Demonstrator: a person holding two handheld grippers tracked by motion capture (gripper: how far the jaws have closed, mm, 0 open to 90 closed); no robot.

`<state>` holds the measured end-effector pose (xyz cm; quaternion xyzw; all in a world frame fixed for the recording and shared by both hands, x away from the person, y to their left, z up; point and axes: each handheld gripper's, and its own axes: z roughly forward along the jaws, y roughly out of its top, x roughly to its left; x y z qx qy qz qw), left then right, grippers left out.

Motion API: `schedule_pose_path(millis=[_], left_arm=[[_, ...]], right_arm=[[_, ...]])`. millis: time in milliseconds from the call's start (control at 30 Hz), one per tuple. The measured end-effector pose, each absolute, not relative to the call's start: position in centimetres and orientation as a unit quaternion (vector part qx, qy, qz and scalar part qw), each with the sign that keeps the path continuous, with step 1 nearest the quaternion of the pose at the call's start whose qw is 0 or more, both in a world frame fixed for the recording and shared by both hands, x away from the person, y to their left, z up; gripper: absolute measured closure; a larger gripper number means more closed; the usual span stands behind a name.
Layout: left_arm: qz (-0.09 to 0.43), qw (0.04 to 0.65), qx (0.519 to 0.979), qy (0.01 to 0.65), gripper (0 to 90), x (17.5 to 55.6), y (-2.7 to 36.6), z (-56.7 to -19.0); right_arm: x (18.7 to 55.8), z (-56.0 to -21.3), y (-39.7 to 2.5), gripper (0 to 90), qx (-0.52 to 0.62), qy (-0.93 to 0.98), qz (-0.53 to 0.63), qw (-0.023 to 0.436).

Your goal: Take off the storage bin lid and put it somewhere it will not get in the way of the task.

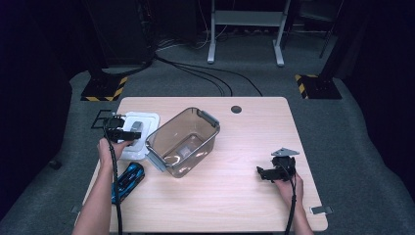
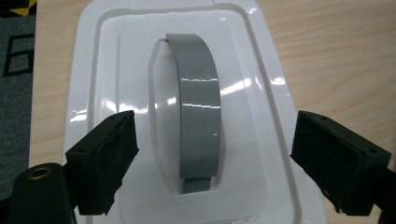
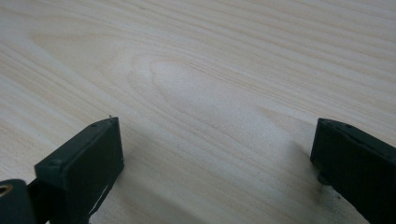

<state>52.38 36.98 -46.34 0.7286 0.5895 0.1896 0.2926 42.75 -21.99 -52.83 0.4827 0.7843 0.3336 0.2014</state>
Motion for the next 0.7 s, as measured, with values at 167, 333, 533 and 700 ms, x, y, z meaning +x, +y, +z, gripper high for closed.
schedule_pose_path(millis=[167,333,533,700], left_arm=[[0.188,0.300,0.750,0.559,3.7,51.0,37.2,-45.8],[0.191,0.308,0.759,0.542,0.0,49.9,37.3,-45.9],[0.195,0.328,0.762,0.523,0.0,48.1,37.8,-45.7],[0.201,0.339,0.767,0.507,0.0,47.0,37.5,-45.6]], right_arm=[[42.8,-52.8,-22.0,1.7,0.482,0.784,0.334,0.201],[42.8,-52.8,-22.0,1.8,0.482,0.784,0.334,0.201],[42.8,-52.8,-22.0,1.8,0.482,0.785,0.333,0.202],[42.8,-52.8,-22.0,1.8,0.481,0.785,0.333,0.202]])
